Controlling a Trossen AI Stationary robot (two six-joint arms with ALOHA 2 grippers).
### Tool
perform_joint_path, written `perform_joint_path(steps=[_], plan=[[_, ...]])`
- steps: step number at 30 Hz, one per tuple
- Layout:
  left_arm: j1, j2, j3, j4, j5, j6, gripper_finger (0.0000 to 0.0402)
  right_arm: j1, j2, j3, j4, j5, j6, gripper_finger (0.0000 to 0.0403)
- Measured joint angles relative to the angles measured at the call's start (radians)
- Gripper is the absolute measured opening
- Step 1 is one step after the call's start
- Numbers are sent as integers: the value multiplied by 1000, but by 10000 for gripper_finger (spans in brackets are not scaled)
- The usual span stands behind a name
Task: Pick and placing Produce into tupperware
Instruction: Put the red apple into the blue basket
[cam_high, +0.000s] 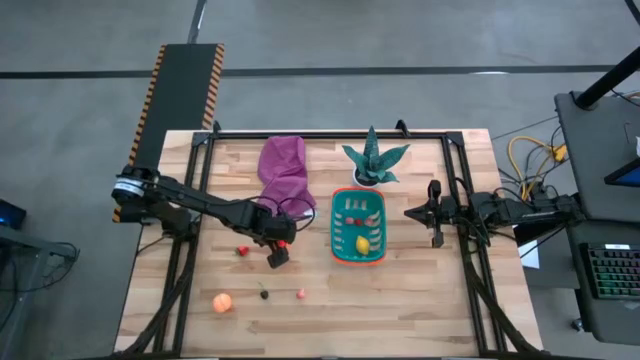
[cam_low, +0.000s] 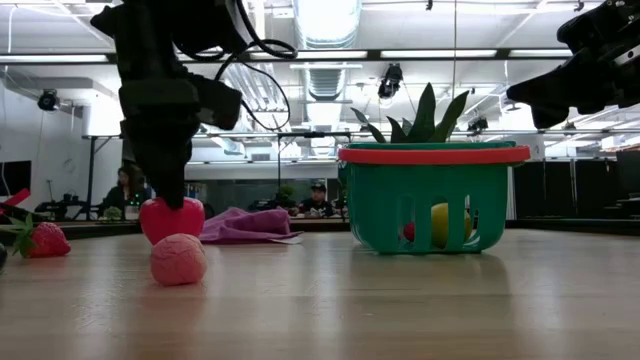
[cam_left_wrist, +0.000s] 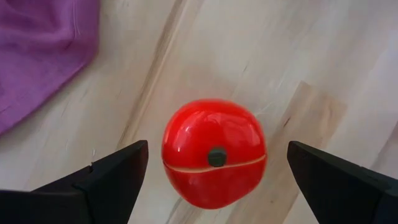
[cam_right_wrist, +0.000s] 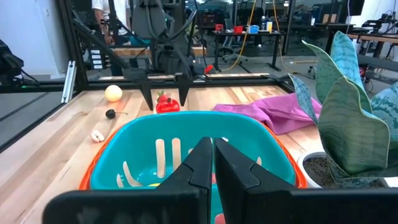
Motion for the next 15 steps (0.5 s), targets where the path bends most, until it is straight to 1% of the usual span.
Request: perform_joint_path(steps=[15], plan=[[0,99,-1,11,-7,-8,370,0,0,0,0,0,3,9]])
